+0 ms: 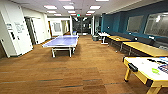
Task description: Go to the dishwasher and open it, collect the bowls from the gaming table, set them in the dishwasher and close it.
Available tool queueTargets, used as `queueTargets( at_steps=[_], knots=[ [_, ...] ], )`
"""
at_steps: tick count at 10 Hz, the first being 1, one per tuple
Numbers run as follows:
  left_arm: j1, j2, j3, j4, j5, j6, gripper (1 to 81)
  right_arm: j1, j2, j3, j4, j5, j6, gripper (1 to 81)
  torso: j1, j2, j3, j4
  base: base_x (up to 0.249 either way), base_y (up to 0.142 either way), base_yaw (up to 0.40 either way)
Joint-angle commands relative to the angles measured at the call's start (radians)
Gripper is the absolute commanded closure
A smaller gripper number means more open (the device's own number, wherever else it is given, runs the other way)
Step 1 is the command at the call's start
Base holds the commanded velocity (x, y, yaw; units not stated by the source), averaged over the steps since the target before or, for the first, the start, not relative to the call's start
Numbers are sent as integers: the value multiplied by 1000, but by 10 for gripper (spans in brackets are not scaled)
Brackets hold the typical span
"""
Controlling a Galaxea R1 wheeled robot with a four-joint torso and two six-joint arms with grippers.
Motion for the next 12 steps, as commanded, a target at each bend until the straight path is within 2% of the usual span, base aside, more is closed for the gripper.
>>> queueTargets(
  at_steps=[1, 12],
  knots=[
    [-48, -3, 6, 12, 50, 6, 10, 45, 2, 5, -5, -58, -5, 10, 0, 0, 0, 0, 0, 0, -395],
    [-48, -3, 6, 12, 50, 12, 10, 44, 5, 5, -5, -58, -5, 10, 0, 0, 0, 0, 0, 0, -397]
  ],
)
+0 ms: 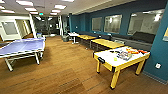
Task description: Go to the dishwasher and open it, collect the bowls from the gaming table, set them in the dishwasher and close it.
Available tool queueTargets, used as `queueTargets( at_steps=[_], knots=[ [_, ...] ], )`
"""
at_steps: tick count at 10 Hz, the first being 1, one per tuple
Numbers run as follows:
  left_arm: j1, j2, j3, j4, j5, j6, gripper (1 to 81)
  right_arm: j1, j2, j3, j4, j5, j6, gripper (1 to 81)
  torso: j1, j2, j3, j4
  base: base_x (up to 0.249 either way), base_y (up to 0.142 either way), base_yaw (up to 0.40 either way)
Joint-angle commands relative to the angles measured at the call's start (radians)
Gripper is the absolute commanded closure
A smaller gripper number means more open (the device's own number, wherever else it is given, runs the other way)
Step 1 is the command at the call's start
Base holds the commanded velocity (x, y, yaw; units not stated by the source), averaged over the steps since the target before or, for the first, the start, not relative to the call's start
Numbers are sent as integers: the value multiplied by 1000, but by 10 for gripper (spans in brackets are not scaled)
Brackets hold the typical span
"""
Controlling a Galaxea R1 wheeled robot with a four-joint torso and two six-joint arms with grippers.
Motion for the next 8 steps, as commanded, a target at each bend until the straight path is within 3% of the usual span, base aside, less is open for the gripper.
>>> queueTargets(
  at_steps=[1, 8],
  knots=[
    [-50, -5, 2, 12, 49, 10, 10, 46, 6, 6, -6, -58, -5, 10, 1, 0, 0, 0, 0, 0, -398],
    [-50, -5, 2, 12, 49, 11, 10, 48, 9, -1, -6, -58, -5, 10, 1, 0, 0, 0, 0, 0, -398]
  ],
)
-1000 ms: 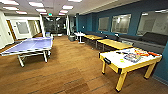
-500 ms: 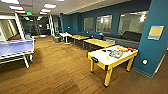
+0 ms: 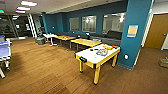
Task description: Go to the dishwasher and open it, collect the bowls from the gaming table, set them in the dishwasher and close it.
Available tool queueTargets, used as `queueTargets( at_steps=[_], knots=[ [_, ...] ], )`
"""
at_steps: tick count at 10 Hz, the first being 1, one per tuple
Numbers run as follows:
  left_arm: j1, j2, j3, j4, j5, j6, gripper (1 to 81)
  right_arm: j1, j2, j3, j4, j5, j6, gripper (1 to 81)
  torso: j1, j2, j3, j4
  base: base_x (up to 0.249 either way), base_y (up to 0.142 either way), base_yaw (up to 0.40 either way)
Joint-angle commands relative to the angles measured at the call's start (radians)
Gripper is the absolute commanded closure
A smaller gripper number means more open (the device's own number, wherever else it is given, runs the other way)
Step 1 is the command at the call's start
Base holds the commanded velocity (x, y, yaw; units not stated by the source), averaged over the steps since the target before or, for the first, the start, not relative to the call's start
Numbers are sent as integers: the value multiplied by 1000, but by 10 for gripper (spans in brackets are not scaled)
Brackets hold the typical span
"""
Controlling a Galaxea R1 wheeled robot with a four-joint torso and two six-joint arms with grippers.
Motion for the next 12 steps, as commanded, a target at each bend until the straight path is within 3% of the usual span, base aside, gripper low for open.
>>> queueTargets(
  at_steps=[1, 4, 12],
  knots=[
    [-48, -5, 2, 12, 49, 11, 10, 47, 3, 5, -6, -58, -5, 10, 1, 0, 0, 0, 0, 0, -397],
    [-48, -5, 2, 11, 49, 11, 10, 46, 5, 2, -6, -58, -5, 10, 1, 0, 0, 0, 0, 0, -208],
    [-47, -5, 2, 11, 48, 12, 10, 46, 8, 2, -6, -58, -5, 10, 1, 0, 0, 0, 9, 0, 0]
  ],
)
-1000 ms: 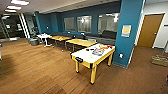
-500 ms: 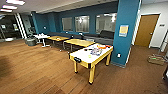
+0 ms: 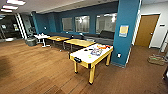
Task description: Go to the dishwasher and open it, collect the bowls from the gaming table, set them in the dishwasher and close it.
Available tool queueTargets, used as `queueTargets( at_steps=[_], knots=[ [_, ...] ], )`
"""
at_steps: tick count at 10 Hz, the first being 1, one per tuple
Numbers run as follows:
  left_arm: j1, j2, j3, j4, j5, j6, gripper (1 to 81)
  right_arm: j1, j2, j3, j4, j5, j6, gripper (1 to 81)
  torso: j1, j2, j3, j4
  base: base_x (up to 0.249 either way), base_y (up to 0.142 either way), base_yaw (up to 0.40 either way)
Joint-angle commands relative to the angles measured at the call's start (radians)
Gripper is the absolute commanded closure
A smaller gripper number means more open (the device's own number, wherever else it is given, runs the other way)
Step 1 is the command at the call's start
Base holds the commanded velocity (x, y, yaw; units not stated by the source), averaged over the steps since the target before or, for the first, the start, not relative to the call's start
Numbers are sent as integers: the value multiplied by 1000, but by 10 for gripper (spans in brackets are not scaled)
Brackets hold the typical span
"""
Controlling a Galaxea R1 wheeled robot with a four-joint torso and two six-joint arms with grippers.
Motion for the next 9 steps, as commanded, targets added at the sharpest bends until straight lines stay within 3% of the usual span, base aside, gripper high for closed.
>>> queueTargets(
  at_steps=[1, 4, 9],
  knots=[
    [-50, -5, 2, 11, 49, 10, 10, 49, 2, 5, -6, -57, -5, 10, 1, 0, 0, 0, 99, 0, 0],
    [-48, -7, 2, 12, 47, 10, 10, 49, 4, 5, -6, -57, -5, 10, 2, 0, 0, 0, 129, 0, 0],
    [-47, -7, 2, 12, 47, 10, 10, 50, 5, 5, -8, -57, -5, 10, 2, 0, 0, 0, 135, 77, 0]
  ],
)
